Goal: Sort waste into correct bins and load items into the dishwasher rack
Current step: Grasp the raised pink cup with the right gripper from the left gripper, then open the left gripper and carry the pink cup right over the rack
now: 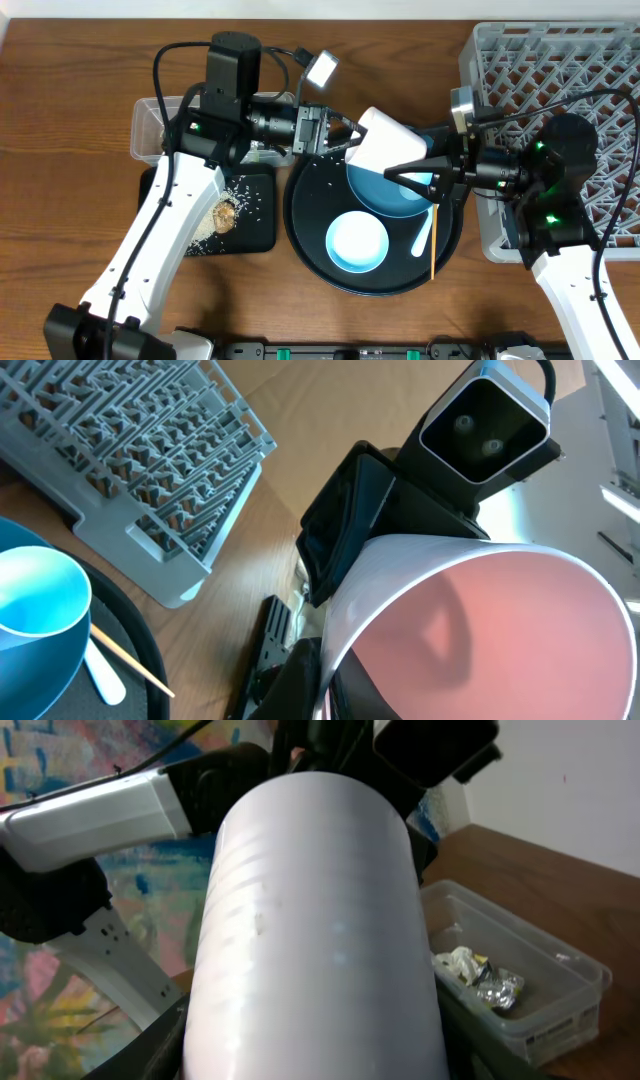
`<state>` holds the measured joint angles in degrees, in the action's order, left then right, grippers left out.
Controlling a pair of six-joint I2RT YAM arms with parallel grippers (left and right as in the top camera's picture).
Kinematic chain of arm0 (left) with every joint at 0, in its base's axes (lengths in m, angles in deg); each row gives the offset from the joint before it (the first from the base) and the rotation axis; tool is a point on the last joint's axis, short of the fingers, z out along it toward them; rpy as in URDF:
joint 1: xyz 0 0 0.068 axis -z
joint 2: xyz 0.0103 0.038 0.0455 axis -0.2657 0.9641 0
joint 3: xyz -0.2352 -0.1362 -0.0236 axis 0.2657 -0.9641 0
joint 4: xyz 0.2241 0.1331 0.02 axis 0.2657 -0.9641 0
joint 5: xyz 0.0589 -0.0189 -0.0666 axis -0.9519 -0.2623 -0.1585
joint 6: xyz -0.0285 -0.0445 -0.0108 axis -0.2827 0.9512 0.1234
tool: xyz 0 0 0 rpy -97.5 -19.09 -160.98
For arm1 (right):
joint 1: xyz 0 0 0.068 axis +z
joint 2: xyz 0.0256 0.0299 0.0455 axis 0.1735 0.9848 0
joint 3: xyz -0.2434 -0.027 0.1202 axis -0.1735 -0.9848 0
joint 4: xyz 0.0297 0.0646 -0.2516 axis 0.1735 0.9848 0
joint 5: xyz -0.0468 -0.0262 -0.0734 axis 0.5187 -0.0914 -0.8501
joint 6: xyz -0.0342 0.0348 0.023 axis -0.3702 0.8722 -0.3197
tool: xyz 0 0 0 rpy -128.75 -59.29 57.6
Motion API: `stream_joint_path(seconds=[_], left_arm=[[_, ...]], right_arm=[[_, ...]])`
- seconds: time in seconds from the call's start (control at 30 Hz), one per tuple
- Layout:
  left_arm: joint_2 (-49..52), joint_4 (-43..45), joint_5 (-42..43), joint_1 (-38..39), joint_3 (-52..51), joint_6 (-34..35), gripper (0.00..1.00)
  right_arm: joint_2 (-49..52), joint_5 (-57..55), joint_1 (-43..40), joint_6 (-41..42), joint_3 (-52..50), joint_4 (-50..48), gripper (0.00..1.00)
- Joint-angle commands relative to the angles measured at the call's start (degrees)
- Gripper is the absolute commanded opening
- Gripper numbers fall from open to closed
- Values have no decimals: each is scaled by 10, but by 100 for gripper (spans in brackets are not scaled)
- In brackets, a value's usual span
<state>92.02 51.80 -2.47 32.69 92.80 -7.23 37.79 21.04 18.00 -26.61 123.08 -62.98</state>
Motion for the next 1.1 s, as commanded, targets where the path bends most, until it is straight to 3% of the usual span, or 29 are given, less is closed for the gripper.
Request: stream_joint_path(seconds=[0.0, 0.53, 1.07], left_arm=[[-1, -2, -17, -28, 1, 5, 7], [-1, -65, -33, -150, 1, 3, 8], [-1, -230, -264, -156, 1, -49, 7]], right_arm=[[-20, 20, -2, 34, 4, -27, 40], [-50, 20, -134, 158, 4, -29, 38], [-56, 71, -316, 308, 59, -29, 38]])
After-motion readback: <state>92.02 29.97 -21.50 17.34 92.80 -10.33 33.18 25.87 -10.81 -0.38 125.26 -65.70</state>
